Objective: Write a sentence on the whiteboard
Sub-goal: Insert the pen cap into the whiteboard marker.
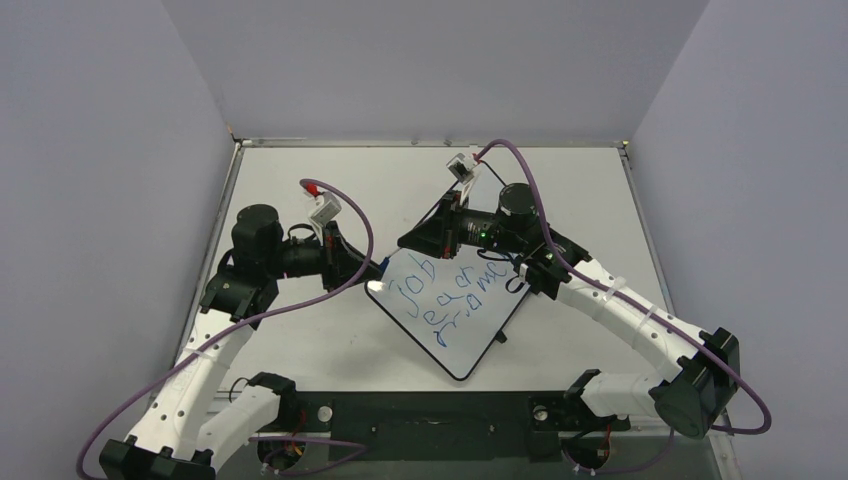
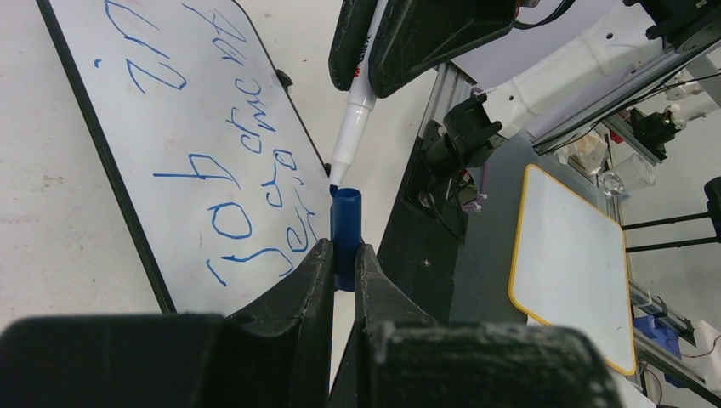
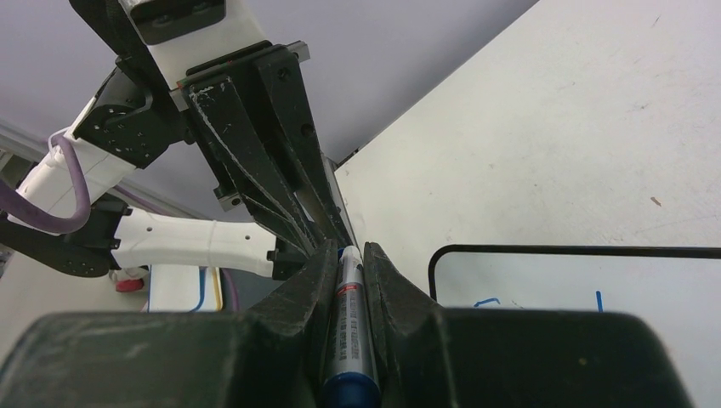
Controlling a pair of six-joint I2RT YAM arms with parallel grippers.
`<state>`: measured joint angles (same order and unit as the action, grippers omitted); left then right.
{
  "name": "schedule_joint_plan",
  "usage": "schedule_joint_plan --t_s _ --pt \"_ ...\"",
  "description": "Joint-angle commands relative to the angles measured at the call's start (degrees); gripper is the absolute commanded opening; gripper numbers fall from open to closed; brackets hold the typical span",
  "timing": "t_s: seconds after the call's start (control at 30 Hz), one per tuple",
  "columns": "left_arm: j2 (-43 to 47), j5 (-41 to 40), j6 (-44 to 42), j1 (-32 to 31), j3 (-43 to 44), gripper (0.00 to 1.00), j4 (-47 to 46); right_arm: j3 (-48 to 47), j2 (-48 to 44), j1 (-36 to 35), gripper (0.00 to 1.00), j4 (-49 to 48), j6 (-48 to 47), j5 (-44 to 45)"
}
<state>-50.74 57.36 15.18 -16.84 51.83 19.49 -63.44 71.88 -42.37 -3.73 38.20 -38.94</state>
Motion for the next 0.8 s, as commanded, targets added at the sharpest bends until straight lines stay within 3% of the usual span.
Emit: schedule_joint_plan --t_s 0.0,0.77 --pt "0.73 1.01 -1.12 -0.3 0.18 0.0 -2.52 -2.46 -0.3 0.02 0.0 -1.16 0.1 -2.83" --pt "0.52 0.92 -1.25 -0.44 0.13 0.0 -2.33 -3.96 0.68 -0.15 0.0 3.55 -2.39 -5.69"
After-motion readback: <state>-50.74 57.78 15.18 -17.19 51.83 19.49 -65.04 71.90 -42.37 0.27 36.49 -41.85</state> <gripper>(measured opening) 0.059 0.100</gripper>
